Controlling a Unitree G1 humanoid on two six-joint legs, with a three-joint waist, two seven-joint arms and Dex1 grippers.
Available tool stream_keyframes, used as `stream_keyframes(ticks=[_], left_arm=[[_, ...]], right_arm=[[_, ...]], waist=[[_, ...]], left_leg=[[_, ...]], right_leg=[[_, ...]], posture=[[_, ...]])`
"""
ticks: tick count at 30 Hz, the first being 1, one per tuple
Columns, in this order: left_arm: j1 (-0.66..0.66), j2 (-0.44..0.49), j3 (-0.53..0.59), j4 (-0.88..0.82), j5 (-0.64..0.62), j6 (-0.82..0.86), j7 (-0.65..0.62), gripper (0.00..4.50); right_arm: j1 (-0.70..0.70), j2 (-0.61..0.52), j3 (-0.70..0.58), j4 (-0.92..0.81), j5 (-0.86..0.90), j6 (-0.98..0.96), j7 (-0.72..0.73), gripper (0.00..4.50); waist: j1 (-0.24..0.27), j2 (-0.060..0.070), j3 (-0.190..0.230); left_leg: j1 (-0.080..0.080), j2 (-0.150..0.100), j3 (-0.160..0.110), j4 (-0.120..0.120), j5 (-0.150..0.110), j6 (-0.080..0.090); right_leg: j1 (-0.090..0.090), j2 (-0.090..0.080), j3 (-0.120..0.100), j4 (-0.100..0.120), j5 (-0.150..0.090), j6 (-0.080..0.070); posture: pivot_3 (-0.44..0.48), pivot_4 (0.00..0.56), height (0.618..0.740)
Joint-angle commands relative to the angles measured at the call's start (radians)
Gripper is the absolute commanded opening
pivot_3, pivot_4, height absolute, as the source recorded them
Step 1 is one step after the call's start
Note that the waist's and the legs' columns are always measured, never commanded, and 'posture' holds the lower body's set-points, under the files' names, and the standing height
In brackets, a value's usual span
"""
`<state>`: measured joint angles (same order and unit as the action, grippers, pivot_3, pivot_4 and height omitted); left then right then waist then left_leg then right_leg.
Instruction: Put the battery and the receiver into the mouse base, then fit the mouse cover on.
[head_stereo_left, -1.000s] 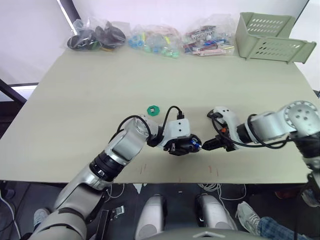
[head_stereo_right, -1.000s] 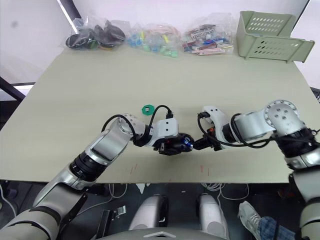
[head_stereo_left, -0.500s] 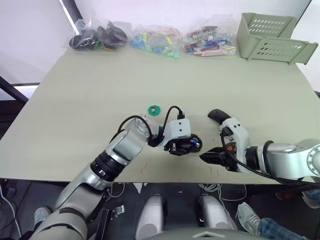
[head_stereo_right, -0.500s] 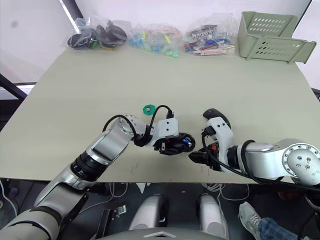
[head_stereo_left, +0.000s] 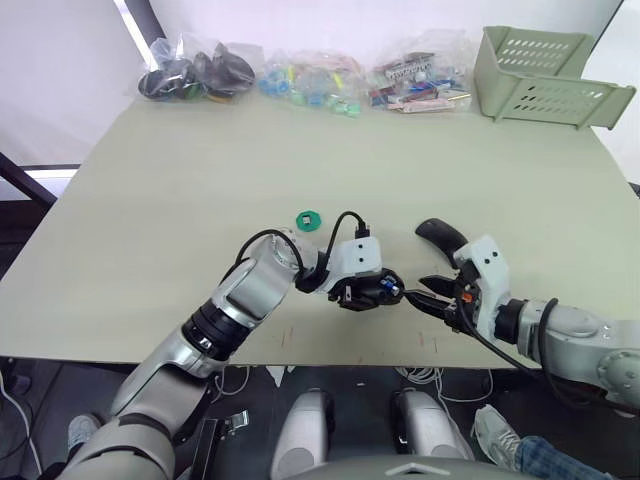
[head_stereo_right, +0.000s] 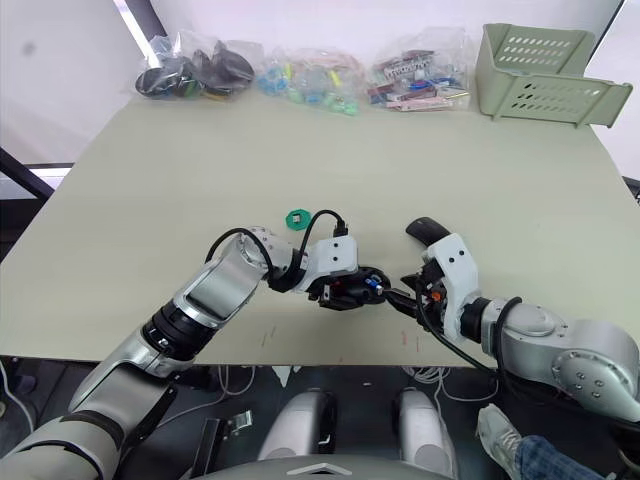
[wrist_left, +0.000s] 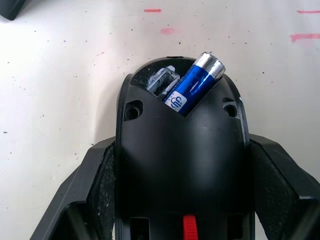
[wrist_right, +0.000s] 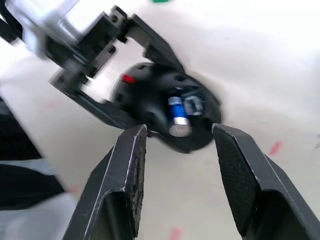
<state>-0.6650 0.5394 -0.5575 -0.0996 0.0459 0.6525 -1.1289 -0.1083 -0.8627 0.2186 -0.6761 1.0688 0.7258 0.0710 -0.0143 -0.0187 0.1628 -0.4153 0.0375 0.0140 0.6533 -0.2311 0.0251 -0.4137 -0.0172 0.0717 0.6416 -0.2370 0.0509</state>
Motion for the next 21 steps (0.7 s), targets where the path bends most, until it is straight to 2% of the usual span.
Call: stream_keyframes(ticks=[1, 2, 3, 6, 9, 21], left_arm=[[0.017, 0.005, -0.036, 0.039, 0.026, 0.015, 0.007, 2.99], [0.017, 0.004, -0.036, 0.04, 0.027, 0.016, 0.008, 2.99], [0.017, 0.003, -0.036, 0.039, 0.027, 0.016, 0.009, 2.99], [0.02, 0.003, -0.037, 0.035, 0.028, 0.02, 0.012, 2.99], [0.022, 0.003, -0.037, 0.033, 0.029, 0.021, 0.014, 2.99], [0.019, -0.007, -0.037, 0.04, 0.028, 0.023, 0.02, 2.99]], right_arm=[[0.03, 0.024, 0.064, 0.034, -0.239, -0.132, 0.149, 0.54], [0.034, 0.051, 0.075, 0.059, -0.282, -0.158, 0.166, 0.15], [0.035, 0.085, 0.087, 0.087, -0.339, -0.196, 0.185, 0.02], [0.031, 0.182, 0.109, 0.137, -0.451, -0.27, 0.199, 0.02], [0.038, 0.23, 0.109, 0.154, -0.508, -0.296, 0.211, 0.02], [0.066, 0.348, 0.096, 0.2, -0.646, -0.293, 0.286, 0.02]], waist=[[0.0, 0.0, 0.0], [0.0, 0.0, 0.0], [0.0, 0.001, 0.0], [0.001, 0.0, -0.001], [0.001, -0.001, -0.001], [0.001, -0.001, -0.001]], left_leg=[[0.0, 0.0, 0.0, 0.0, 0.0, 0.0], [0.0, 0.0, 0.0, 0.0, 0.0, 0.0], [0.0, -0.001, 0.001, 0.0, 0.0, 0.0], [0.0, -0.001, 0.001, 0.001, 0.0, 0.0], [0.0, -0.001, 0.001, 0.001, 0.0, 0.0], [0.001, -0.001, 0.001, 0.001, 0.0, 0.0]], right_leg=[[0.0, 0.0, 0.0, 0.0, 0.0, 0.0], [0.0, 0.0, 0.0, 0.0, 0.0, 0.0], [0.0, 0.0, 0.0, 0.0, 0.0, 0.0], [0.0, 0.001, 0.0, 0.001, 0.0, 0.0], [0.0, 0.001, 0.0, 0.001, 0.0, 0.0], [0.0, 0.001, 0.0, 0.002, 0.0, 0.0]], posture=[[0.0, 0.15, 0.74], [0.0, 0.15, 0.74], [0.0, 0.15, 0.74], [0.0, 0.15, 0.74], [0.0, 0.15, 0.74], [0.0, 0.15, 0.74]])
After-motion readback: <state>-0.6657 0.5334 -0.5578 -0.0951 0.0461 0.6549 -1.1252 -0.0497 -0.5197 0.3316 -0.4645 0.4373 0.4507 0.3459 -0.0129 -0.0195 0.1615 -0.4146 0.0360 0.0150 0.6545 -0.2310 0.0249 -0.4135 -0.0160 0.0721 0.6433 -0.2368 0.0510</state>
